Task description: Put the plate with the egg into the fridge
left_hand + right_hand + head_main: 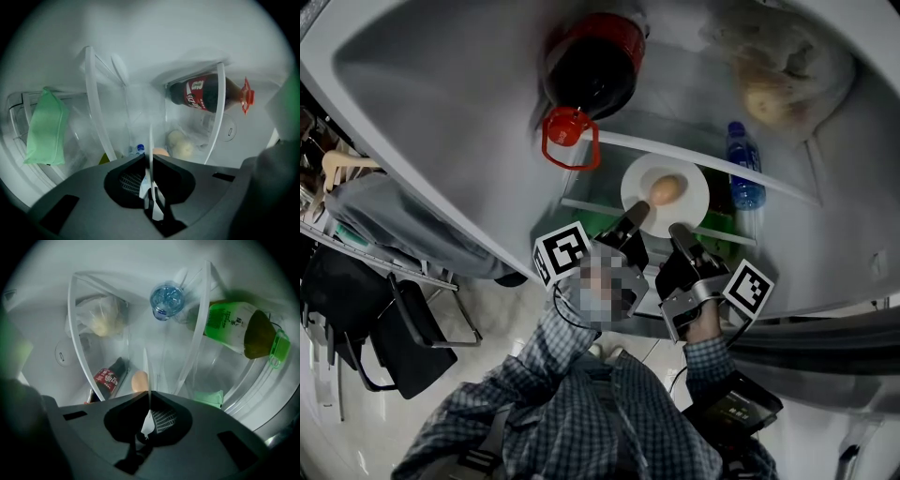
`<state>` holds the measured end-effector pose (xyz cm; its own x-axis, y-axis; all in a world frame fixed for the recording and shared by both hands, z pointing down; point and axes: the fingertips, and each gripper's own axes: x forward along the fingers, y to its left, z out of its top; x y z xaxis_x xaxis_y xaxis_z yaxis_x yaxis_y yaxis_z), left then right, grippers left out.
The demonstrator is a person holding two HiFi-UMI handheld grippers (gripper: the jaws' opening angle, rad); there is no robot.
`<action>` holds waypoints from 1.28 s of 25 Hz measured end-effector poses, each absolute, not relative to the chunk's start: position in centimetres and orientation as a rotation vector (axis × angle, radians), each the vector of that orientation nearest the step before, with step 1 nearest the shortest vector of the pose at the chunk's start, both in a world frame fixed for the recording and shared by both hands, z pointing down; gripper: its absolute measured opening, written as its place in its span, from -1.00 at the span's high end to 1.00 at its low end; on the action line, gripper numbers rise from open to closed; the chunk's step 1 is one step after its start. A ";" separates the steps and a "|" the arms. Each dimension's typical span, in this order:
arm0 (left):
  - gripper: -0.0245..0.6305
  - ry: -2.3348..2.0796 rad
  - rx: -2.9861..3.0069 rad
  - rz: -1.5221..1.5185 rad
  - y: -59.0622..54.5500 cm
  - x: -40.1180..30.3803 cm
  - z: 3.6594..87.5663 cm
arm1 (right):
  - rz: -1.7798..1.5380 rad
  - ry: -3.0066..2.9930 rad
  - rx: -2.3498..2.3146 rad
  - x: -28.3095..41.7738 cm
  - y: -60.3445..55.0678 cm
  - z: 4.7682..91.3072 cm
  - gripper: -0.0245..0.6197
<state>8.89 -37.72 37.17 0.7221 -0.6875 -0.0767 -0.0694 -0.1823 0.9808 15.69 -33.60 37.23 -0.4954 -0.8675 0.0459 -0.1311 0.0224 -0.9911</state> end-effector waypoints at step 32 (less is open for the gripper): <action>0.83 -0.605 1.835 -0.486 -34.7 9.0 37.1 | -1.527 1.620 -1.057 16.7 -38.8 37.9 0.86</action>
<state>9.00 -34.75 37.13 0.7864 -0.6165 -0.0394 -0.1718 -0.2794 0.9447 16.74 -38.83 37.87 -0.4520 -0.8900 0.0607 -0.1130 -0.0104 -0.9935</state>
